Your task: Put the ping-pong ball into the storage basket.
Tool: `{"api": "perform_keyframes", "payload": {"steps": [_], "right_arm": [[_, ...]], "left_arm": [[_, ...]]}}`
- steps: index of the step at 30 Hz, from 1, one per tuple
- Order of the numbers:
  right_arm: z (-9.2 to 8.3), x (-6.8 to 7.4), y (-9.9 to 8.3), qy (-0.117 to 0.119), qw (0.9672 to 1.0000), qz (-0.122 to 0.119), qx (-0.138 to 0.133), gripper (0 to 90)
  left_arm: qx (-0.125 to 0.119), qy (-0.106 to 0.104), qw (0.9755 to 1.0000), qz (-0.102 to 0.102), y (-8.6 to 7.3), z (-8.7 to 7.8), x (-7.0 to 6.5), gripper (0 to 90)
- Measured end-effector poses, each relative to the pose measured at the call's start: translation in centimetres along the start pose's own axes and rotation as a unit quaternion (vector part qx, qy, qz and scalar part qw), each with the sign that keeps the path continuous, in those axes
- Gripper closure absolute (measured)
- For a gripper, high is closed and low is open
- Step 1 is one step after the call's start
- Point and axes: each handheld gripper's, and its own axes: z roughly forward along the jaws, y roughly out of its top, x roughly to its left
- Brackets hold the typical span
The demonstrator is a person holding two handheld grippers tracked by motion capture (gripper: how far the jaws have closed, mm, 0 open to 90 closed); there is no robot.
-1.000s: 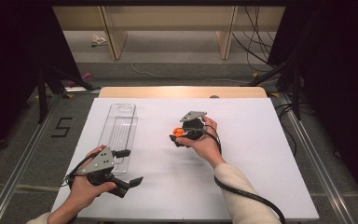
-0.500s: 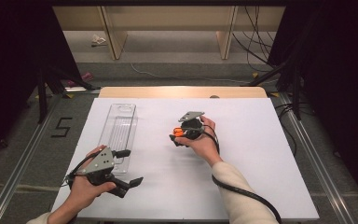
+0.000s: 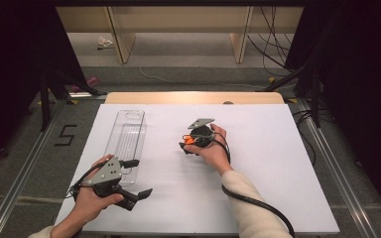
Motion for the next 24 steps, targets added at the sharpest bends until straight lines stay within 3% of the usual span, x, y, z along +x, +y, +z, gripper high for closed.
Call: {"api": "perform_keyframes", "payload": {"steps": [9, 24], "right_arm": [[0.53, -0.05, -0.03, -0.004, 1.0000, 0.003, 0.005, 28.6], [0.85, -0.03, -0.24, -0.008, 0.9999, -0.001, 0.009, 41.3]], "left_arm": [[-0.002, 0.000, 1.0000, 0.000, 0.01, -0.03, 0.03, 0.4], [-0.002, -0.001, 1.0000, 0.000, 0.02, -0.04, -0.01, 0.4]]}}
